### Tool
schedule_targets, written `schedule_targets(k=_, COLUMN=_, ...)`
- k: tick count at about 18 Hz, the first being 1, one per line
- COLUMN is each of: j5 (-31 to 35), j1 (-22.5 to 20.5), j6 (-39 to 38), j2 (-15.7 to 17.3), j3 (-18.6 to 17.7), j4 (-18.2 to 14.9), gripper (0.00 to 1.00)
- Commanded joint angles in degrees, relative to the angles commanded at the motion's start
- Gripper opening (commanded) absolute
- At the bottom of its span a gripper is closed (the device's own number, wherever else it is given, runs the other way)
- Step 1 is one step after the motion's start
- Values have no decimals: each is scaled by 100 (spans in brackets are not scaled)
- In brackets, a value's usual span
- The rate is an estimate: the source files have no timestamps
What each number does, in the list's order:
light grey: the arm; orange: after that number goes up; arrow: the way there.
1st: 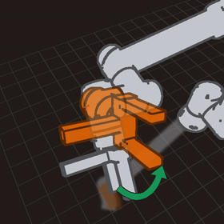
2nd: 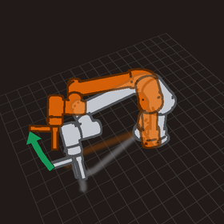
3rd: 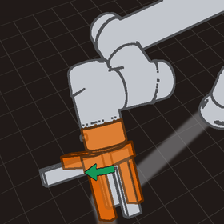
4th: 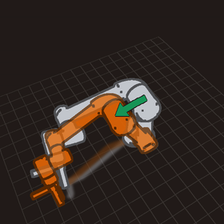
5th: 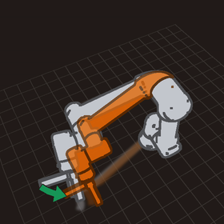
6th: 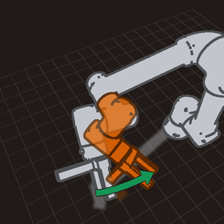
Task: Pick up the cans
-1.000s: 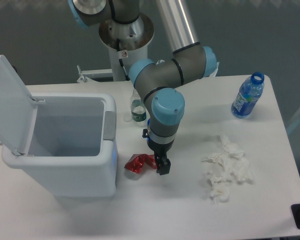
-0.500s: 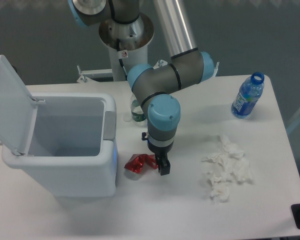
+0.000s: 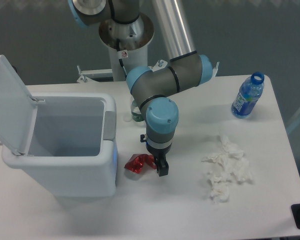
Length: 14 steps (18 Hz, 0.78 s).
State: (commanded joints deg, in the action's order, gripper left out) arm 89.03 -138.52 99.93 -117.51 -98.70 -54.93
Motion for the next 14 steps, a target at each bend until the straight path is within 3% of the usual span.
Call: schedule_targets(k=14, j5=229, j1=97, j6=-53, j2=-88, j3=17, j4=18, gripper=95)
